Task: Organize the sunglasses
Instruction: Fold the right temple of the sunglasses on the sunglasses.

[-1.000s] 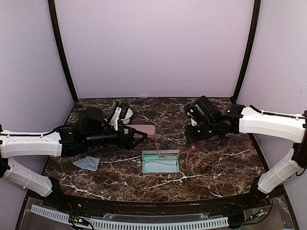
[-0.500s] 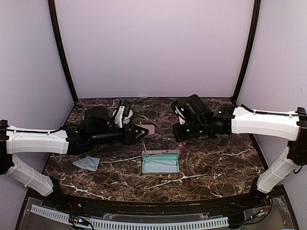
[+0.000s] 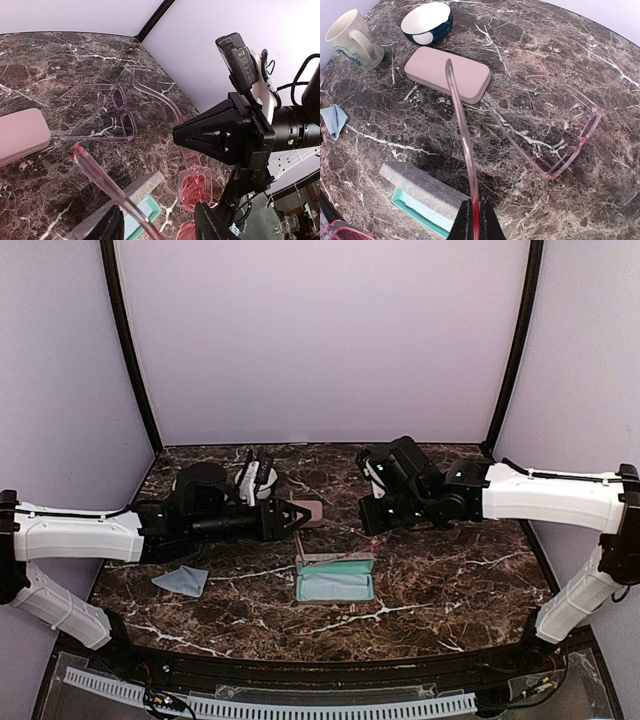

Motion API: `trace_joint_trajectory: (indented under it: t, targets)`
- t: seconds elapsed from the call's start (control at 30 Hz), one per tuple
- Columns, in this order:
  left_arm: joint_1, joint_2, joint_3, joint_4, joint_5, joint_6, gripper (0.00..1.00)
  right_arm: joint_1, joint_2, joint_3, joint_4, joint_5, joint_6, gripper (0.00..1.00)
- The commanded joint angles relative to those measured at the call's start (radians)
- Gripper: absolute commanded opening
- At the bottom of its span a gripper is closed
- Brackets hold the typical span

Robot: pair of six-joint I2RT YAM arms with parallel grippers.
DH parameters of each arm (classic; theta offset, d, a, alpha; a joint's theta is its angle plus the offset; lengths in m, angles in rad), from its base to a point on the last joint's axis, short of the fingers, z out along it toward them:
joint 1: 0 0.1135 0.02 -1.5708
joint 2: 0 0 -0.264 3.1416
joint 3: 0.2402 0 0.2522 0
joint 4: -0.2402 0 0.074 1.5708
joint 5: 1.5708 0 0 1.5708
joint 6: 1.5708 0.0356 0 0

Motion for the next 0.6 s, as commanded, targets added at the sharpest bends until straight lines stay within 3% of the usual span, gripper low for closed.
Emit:
trace_joint_trajectory:
  t: [0.0, 0.3, 0.57]
  targets:
    - [-0.002, -0.052, -0.026, -0.012, -0.003, -0.03, 0.47, 0.009, 0.005, 0.0, 0.034, 0.022, -0.009, 0.0]
    - [-0.003, -0.067, -0.048, -0.021, 0.0, -0.048, 0.33, 0.009, 0.014, 0.001, 0.033, 0.021, -0.011, 0.0]
    - [-0.004, -0.035, -0.046, 0.003, 0.03, -0.054, 0.14, 0.009, 0.016, 0.006, 0.039, 0.014, -0.007, 0.0]
